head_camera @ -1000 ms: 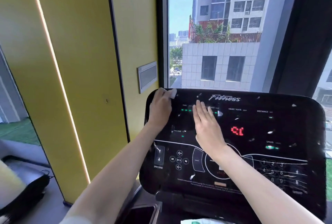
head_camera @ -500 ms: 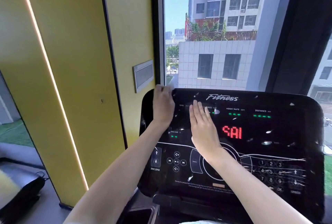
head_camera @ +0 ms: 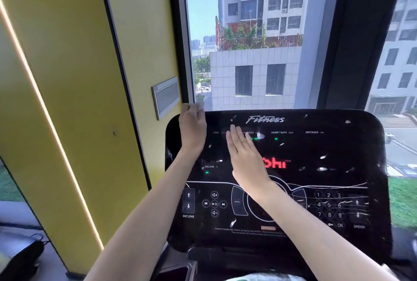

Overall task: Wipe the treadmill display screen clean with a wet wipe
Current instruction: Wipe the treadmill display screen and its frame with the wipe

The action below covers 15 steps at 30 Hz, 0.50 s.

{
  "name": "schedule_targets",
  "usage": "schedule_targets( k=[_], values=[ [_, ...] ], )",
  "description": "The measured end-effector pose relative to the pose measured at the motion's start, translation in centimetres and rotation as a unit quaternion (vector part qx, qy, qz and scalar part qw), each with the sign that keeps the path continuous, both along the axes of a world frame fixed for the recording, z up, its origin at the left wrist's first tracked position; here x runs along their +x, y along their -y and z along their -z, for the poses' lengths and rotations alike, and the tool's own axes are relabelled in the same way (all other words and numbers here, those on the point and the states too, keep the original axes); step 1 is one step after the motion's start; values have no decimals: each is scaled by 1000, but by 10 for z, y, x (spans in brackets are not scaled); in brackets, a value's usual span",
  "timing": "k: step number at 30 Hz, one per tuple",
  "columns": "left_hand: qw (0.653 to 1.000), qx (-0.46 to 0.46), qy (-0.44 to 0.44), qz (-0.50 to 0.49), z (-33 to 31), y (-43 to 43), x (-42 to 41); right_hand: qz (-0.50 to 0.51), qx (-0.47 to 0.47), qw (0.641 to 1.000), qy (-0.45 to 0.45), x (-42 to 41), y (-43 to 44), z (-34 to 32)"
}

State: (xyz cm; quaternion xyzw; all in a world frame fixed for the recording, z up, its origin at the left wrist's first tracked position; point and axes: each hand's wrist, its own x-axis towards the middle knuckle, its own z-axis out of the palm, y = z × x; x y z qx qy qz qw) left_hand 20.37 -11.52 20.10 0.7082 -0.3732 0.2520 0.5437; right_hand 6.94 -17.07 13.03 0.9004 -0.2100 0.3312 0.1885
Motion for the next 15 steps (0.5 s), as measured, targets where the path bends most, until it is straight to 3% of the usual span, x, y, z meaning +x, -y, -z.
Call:
schedule_targets(
  k=[2,5,7,11,12,15],
  values=[
    [998,-21,-36,-38,0,3,-7,0,7,1000,-5,1,-1,0],
    [993,60,70,75,3,15,-34,-11,21,1000,-18,-5,-2,-8],
    [985,86,93,119,-2,17,-33,-55,24,998,-24,-14,4,-15],
    [997,-37,-63,-40,-5,12,-11,-43,75,995,45,-36,22,-29],
    [996,-45,-65,-50,-4,14,-15,-26,84,995,53,-40,28,-30],
    [995,41,64,57,-1,27,-41,-3,92,995,36,-48,37,-32]
  ],
)
